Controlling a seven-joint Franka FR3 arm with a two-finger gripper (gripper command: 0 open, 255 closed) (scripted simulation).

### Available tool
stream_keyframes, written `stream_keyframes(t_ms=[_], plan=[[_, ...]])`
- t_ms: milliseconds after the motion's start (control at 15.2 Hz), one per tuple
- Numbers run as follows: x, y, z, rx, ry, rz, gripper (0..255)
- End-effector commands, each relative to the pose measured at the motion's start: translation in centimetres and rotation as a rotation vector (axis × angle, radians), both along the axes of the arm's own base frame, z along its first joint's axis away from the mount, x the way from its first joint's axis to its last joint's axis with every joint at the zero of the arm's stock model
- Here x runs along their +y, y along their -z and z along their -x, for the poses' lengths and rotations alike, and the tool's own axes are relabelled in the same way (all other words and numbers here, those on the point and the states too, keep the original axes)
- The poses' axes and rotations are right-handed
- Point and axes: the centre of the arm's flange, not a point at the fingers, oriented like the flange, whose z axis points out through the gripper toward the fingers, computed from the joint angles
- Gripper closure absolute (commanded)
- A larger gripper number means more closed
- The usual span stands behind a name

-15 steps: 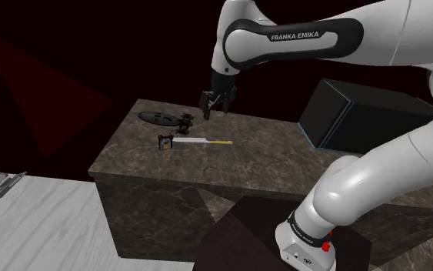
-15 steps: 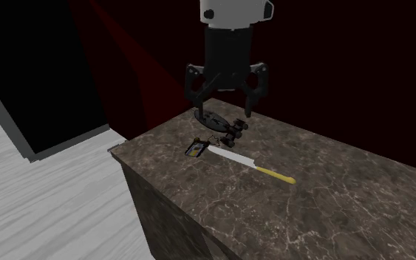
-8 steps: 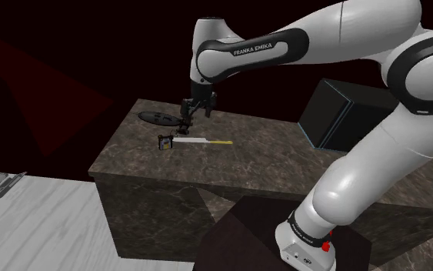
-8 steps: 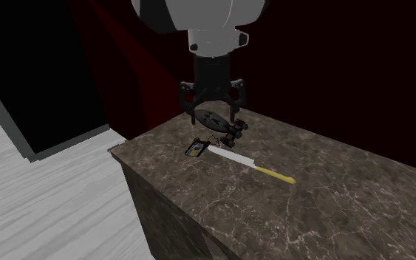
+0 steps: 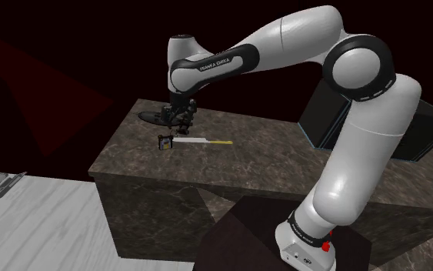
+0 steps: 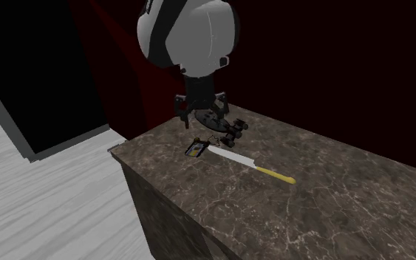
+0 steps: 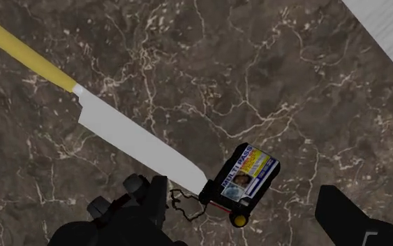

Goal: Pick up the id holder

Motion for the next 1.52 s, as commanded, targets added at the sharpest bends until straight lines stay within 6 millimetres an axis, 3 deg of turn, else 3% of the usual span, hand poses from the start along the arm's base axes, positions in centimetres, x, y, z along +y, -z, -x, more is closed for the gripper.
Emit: stream_keyframes(t_ms=[0, 660, 1254, 1320, 1452], plan=[[0.4, 1.5, -2.0, 0.000, 0.008, 0.007, 0], [1.8, 9.3, -12.3, 0.001, 0.043, 0.041, 0], [1.8, 13.3, -12.3, 0.001, 0.043, 0.041, 0], [1.9, 13.3, -12.4, 0.001, 0.043, 0.041, 255], [1.9, 13.3, -12.4, 0.001, 0.043, 0.041, 255]])
